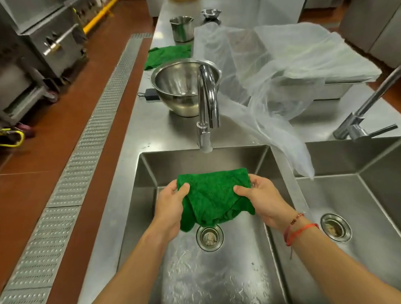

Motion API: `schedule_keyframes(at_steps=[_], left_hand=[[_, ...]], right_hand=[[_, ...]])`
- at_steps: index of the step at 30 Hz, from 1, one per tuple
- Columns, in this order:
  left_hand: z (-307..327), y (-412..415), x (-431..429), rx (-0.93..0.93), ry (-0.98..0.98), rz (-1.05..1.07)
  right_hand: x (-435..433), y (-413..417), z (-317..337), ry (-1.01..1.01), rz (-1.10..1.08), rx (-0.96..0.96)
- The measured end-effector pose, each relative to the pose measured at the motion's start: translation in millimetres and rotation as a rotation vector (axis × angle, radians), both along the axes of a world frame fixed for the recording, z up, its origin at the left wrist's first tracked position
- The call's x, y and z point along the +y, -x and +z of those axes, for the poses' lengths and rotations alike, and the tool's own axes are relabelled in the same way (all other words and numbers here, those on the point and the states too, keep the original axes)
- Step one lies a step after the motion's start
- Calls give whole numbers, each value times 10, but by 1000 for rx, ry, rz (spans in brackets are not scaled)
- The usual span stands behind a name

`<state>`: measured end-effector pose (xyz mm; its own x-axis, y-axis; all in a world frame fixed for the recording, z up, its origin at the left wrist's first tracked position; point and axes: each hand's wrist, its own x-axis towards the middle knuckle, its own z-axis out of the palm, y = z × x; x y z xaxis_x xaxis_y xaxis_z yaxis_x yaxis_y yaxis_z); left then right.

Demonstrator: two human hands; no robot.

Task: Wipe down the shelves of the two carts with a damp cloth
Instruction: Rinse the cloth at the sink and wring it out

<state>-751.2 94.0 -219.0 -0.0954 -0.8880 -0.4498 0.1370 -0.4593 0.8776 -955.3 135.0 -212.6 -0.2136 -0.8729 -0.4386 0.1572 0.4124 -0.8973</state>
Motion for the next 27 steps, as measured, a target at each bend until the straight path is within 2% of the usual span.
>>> schedule_keyframes(at_steps=[7,11,14,20,27], left_hand=[[-250,40,-463,48,-12,-10],[-346,104,-652,62,-22,-36],[-382,163,-706,64,-39,-69],[-467,207,-718,51,-66,-94],[-475,298,-706,71,-70,-93]], right_hand=[[-619,2,-221,18,71,261],[-1036,34,-181,119,104,686],[-1327,21,-42,234,149,739],[-1704,-91,-4,263,304,909],[-1808,-68,-106,249,231,911]])
